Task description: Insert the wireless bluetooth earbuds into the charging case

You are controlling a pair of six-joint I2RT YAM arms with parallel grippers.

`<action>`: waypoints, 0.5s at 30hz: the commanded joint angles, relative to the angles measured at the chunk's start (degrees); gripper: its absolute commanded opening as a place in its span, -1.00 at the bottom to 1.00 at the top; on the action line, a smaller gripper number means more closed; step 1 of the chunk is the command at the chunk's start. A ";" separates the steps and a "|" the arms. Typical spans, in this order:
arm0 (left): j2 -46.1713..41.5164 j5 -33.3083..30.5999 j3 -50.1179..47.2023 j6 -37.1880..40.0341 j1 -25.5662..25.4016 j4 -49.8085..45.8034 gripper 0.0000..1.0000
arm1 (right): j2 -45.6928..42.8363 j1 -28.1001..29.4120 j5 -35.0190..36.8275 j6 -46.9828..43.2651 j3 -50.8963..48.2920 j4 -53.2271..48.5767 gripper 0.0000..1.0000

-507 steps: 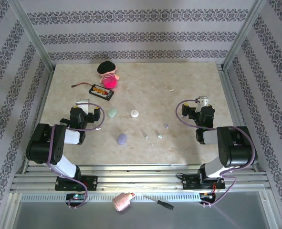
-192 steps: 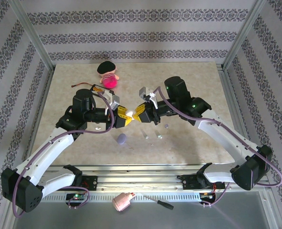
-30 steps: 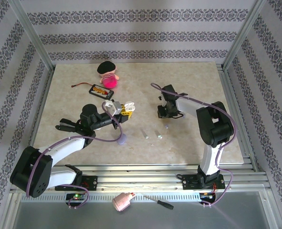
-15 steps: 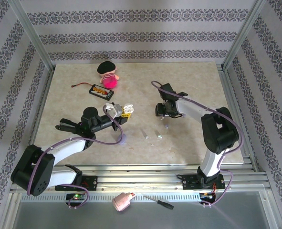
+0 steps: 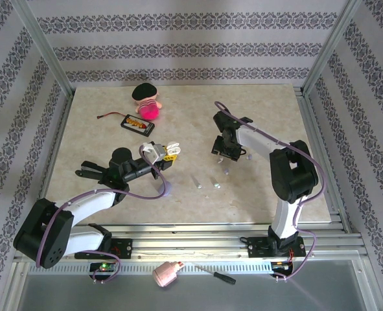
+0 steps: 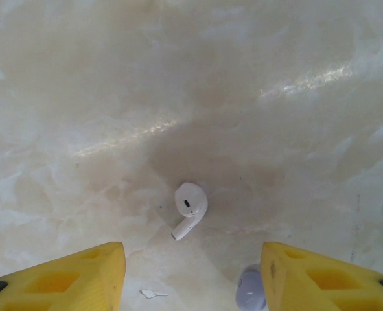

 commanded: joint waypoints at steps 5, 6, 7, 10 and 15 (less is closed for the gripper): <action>-1.04 0.64 0.54 0.41 -1.78 1.74 -1.00 | 5.07 -1.25 -2.79 0.82 4.04 -4.15 -0.13; -1.11 0.71 0.66 0.74 -1.95 1.28 -1.00 | 5.46 -1.16 -3.08 0.82 4.27 -4.00 -0.16; -1.03 0.66 0.68 1.05 -2.20 1.07 -1.00 | 5.96 -1.16 -3.37 0.97 4.53 -3.88 -0.18; -0.80 0.38 0.66 1.66 -2.53 0.81 -1.00 | 7.10 -1.24 -4.06 0.92 5.36 -3.82 -0.28; -0.12 0.15 0.68 1.94 -2.80 0.44 -1.00 | 8.78 -1.82 -4.81 0.74 6.22 -3.94 -0.34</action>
